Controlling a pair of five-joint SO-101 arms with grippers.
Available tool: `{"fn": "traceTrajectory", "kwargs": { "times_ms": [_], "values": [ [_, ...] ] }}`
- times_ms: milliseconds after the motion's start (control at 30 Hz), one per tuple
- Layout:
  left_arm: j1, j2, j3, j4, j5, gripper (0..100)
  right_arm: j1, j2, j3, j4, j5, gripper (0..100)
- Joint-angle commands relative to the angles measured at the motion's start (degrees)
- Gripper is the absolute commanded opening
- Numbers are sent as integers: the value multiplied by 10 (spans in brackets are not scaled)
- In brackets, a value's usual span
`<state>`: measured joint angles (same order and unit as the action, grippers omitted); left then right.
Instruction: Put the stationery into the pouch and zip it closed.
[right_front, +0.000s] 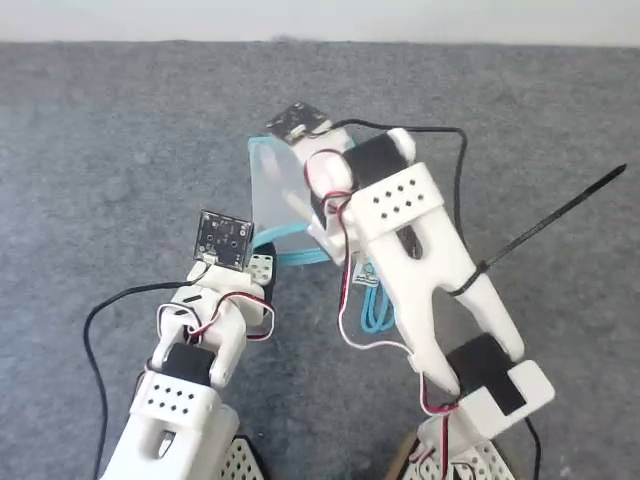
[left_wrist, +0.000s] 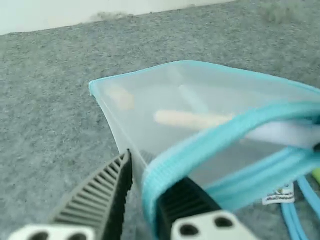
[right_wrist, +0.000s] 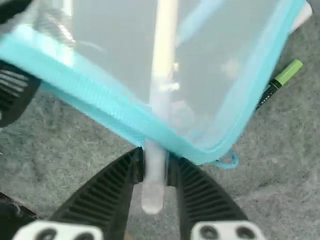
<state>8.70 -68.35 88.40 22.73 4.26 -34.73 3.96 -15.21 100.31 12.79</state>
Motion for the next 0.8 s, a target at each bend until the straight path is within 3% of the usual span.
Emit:
{"fn": "traceTrajectory", "kwargs": {
  "times_ms": [0, 400, 567, 767],
  "values": [
    [16, -11, -6, -4, -8, 12, -40, -62, -37, -17, -3, 213],
    [15, -12, -6, -4, -8, 12, -18, -241, -17, -2, 25, 214],
    [-45, -16, -10, -4, -4, 12, 45, -273, 113, -13, 23, 214],
    [-90, -15, -19, -2, -4, 12, 156, -279, 343, -145, 21, 213]
  ]
}}
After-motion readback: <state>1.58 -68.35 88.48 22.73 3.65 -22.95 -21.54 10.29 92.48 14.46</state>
